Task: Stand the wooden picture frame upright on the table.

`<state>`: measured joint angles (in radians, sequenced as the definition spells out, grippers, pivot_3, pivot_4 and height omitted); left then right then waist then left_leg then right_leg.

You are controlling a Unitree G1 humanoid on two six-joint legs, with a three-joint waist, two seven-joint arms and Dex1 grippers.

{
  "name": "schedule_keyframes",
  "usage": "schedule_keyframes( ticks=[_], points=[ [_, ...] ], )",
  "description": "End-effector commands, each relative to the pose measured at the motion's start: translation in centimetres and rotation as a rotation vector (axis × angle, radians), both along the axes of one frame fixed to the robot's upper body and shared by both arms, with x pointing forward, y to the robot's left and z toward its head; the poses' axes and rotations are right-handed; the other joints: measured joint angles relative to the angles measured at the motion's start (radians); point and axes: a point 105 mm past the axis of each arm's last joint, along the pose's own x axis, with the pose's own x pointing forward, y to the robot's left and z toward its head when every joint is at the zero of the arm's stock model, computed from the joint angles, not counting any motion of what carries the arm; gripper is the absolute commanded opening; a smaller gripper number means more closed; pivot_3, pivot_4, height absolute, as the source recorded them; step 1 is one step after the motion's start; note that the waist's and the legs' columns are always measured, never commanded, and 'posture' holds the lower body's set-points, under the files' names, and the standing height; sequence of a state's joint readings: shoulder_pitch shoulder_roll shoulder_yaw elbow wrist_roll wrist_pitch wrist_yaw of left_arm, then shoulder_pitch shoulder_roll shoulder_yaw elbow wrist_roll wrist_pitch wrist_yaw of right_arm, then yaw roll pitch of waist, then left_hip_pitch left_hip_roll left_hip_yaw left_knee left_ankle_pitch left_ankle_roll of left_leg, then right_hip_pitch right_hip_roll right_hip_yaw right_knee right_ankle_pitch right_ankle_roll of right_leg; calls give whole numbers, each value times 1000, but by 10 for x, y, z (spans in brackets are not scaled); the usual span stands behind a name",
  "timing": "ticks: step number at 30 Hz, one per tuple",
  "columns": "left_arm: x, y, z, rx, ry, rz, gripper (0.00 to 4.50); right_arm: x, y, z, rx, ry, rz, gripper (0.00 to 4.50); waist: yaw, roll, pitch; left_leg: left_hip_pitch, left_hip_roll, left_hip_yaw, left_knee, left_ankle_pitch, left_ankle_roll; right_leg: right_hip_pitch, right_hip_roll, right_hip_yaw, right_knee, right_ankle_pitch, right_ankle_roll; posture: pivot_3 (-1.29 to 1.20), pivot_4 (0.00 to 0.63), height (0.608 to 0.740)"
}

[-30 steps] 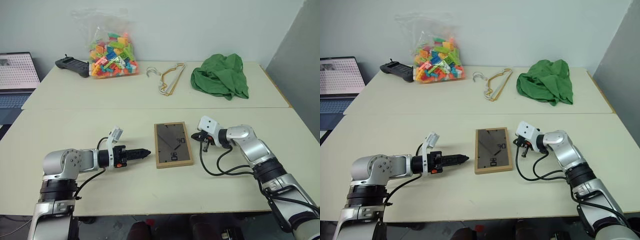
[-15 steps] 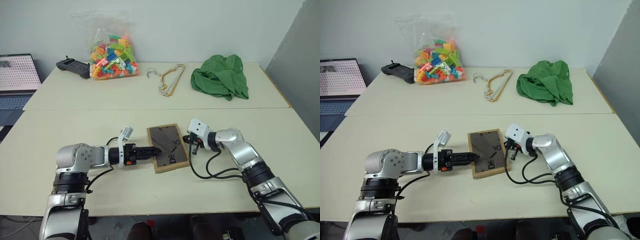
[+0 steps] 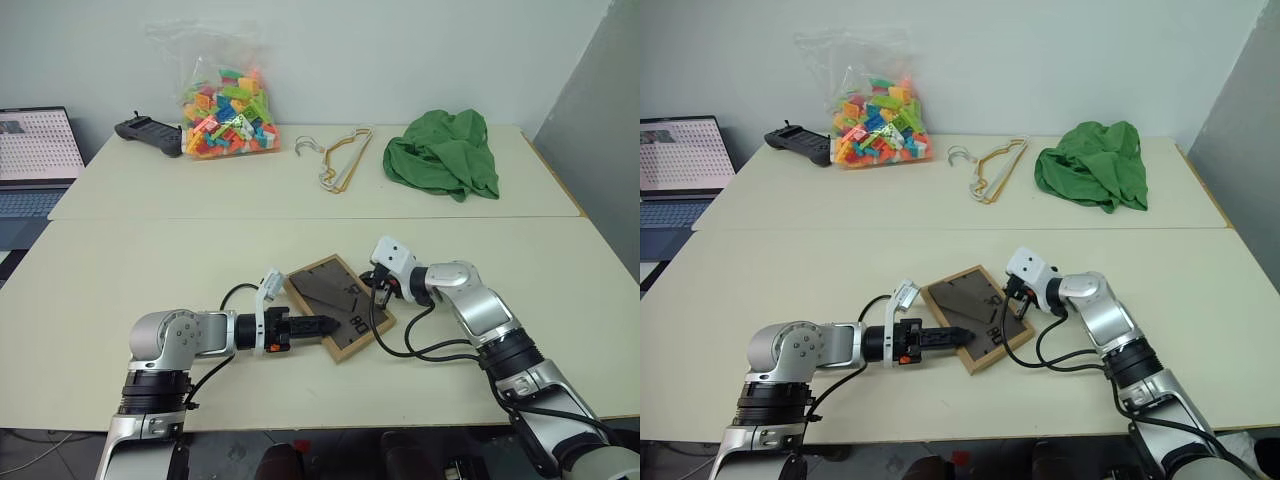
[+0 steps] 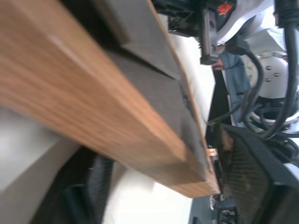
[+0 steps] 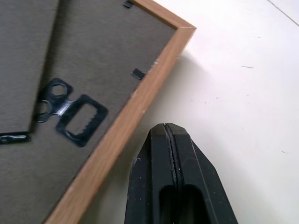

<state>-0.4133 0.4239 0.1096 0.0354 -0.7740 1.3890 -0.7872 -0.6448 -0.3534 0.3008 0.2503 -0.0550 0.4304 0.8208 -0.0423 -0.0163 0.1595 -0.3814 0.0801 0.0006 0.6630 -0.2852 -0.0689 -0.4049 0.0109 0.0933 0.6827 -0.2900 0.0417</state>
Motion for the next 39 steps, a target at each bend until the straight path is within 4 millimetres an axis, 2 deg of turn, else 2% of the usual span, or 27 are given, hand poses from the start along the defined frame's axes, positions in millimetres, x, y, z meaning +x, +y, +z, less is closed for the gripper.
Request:
schedule_keyframes(
  ticks=[1,4,7,9,12,16,20,24,28,31,33,36,39],
  points=[
    [17,2,2,14,-71,75,2267,7,-17,15,24,-44,-66,0,2,0,0,0,0,0,0,0,0,0,0,0,0,0,0,0,150,740],
    [39,9,18,16,-216,158,1685,13,-33,34,46,-97,-111,0,10,-1,0,-1,0,0,1,0,0,0,0,0,0,0,0,0,150,740],
    [54,15,37,-7,-300,214,1377,17,-42,63,129,-152,-125,0,10,-1,1,-1,0,0,1,0,0,0,0,0,0,0,0,0,150,740],
    [59,18,51,-16,-350,215,1332,16,-43,84,214,-179,-115,0,5,-1,1,0,0,1,0,0,0,0,0,1,0,0,0,0,150,740],
    [59,19,86,-52,-455,164,1324,-7,-27,125,350,-167,71,435,-9,0,2,-1,1,0,-1,0,0,-2,1,1,0,0,0,0,150,740],
    [53,15,111,-65,-540,85,1324,-23,-3,154,425,-129,227,1421,-14,0,4,-3,1,0,-2,0,0,-4,1,1,-1,0,0,0,150,740],
    [57,15,119,-44,-585,74,1324,-25,20,160,418,-122,300,2301,-13,0,4,-4,1,0,-1,0,0,-4,1,0,-1,0,0,0,150,740],
    [61,15,126,-38,-621,79,1324,-19,44,152,381,-134,321,3215,-12,0,4,-4,1,0,-1,0,0,-4,1,0,-1,0,0,0,150,740],
    [62,14,129,-34,-637,82,1324,-14,59,144,344,-143,317,4115,-14,0,4,-6,1,0,-1,0,0,-6,1,0,-1,0,0,0,150,740],
    [61,15,121,-16,-622,85,1324,-24,66,144,342,-139,355,4115,-13,0,4,-8,1,-1,-1,0,0,-7,1,-1,-1,0,0,0,150,740],
    [59,17,116,-12,-607,86,1324,-39,65,150,382,-110,405,4115,-12,0,4,-11,1,-1,0,2,-3,-9,1,-2,-1,0,0,0,150,740],
    [57,19,113,-17,-582,91,1324,-58,57,156,434,-48,463,4115,-10,0,4,-14,1,-2,0,2,-4,-12,0,-2,0,0,0,0,150,740],
    [57,22,111,-31,-545,98,1324,-71,42,154,429,-3,475,4115,-8,0,4,-18,1,-2,1,2,-4,-15,0,-3,1,0,0,0,150,740]
  ],
)
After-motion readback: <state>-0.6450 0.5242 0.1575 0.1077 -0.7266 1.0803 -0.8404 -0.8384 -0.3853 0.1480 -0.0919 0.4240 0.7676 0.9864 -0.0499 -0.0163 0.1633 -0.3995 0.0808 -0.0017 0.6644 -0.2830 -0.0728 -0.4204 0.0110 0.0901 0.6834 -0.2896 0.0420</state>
